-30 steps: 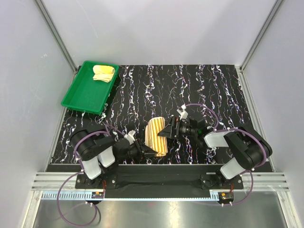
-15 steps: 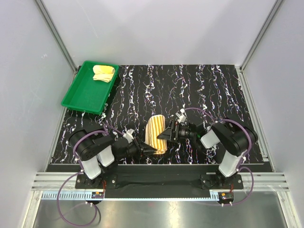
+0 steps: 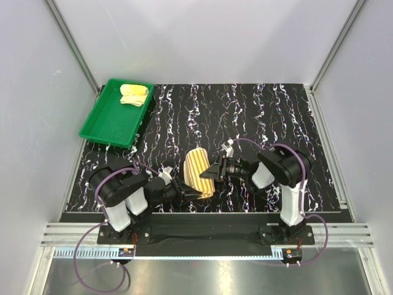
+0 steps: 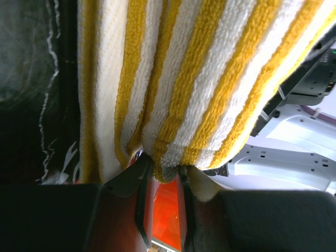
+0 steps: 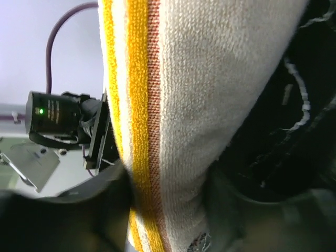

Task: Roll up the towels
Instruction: Place the rolled towel into the container

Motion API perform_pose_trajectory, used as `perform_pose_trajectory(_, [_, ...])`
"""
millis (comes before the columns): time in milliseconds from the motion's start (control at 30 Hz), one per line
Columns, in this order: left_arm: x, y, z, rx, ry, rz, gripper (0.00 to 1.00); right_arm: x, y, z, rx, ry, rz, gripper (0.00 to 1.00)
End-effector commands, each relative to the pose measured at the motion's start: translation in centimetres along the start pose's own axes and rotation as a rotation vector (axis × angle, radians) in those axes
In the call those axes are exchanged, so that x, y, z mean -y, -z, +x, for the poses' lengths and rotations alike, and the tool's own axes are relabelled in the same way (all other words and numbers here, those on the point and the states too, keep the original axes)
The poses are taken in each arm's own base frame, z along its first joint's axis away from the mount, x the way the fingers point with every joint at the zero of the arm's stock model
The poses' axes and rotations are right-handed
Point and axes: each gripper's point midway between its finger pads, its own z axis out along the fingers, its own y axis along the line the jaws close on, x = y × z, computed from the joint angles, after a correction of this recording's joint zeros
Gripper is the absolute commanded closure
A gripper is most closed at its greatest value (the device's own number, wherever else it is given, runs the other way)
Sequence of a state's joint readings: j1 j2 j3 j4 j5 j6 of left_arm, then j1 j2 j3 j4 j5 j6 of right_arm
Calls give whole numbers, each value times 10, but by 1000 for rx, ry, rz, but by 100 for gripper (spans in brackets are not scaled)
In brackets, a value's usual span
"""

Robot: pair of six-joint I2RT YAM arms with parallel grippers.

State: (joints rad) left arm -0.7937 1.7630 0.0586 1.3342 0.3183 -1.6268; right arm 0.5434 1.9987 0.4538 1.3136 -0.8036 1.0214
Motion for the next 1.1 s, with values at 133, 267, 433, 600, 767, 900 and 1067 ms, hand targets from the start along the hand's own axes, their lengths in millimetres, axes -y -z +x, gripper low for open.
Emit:
perform_pose_trajectory(133, [1,43,20,-43,-81,94,86,-21,-19,17,-83,126,-16,74])
perform_pose_trajectory(267, [15,34,29,-118,-129,146,70,-18,-15,16,-91,124,61,81])
perform_pose_trajectory(433, [33,34,38,-172,-186,212,25,-39,-3,-9,-46,184,88,82])
perform_pose_trajectory(600, [62,33,39,-164,-281,286,1,-60,20,-30,-20,238,159,82])
perform_pose_trajectory(767, [93,21,28,-97,-450,216,1,-88,42,-53,12,283,220,82])
perform_pose_trajectory(900, [131,31,-4,122,-666,142,1,-116,53,-66,38,306,234,81])
perform_pose_trajectory(1067, [154,34,-30,195,-758,55,1,-164,63,-83,47,334,236,81])
